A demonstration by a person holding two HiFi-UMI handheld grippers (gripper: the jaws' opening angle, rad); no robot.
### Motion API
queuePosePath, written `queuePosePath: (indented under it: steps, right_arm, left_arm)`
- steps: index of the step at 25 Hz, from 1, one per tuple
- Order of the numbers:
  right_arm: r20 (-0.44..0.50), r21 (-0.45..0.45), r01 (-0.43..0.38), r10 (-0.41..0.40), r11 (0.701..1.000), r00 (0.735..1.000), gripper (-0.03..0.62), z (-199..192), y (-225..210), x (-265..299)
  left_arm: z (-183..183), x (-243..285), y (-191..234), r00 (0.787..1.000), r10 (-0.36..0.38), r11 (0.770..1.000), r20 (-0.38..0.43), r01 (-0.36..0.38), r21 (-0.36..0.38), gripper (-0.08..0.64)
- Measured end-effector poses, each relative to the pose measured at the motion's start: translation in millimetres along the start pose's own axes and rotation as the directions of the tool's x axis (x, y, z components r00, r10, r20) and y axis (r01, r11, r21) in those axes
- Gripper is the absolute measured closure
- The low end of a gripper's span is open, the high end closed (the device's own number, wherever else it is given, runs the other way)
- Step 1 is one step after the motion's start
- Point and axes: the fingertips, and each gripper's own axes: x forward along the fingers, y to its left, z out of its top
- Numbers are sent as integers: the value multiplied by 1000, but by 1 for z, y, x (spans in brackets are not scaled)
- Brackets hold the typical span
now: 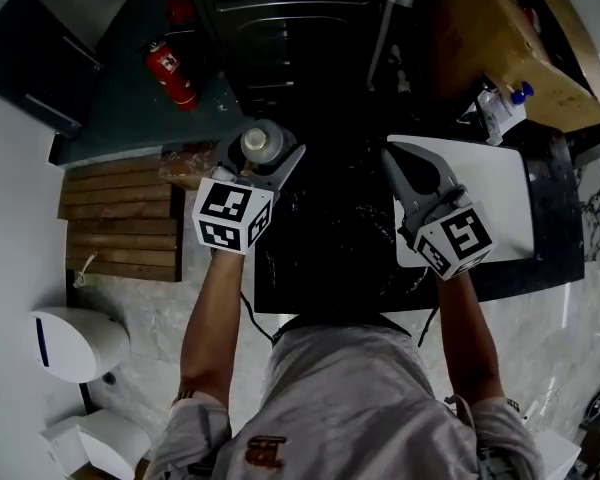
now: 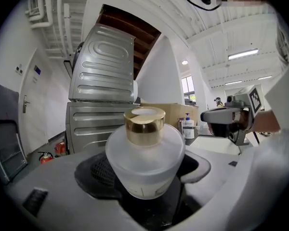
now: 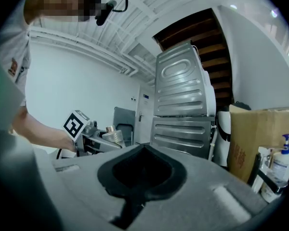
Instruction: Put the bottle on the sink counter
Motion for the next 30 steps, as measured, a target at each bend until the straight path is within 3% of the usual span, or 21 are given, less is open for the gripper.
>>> queuePosePath:
  steps: [15,30]
  right_arm:
    - [-61,27,-13,15,1000,998,592,-31,-19,4]
    - [-64,47,-17,20,999,998,592,-40,-28,5]
  left_arm:
    - [-83,71,23,974,-3,1000,-225,1,-10,230]
    - [-110,84,34,943,12,999,-332,-22,-26,230]
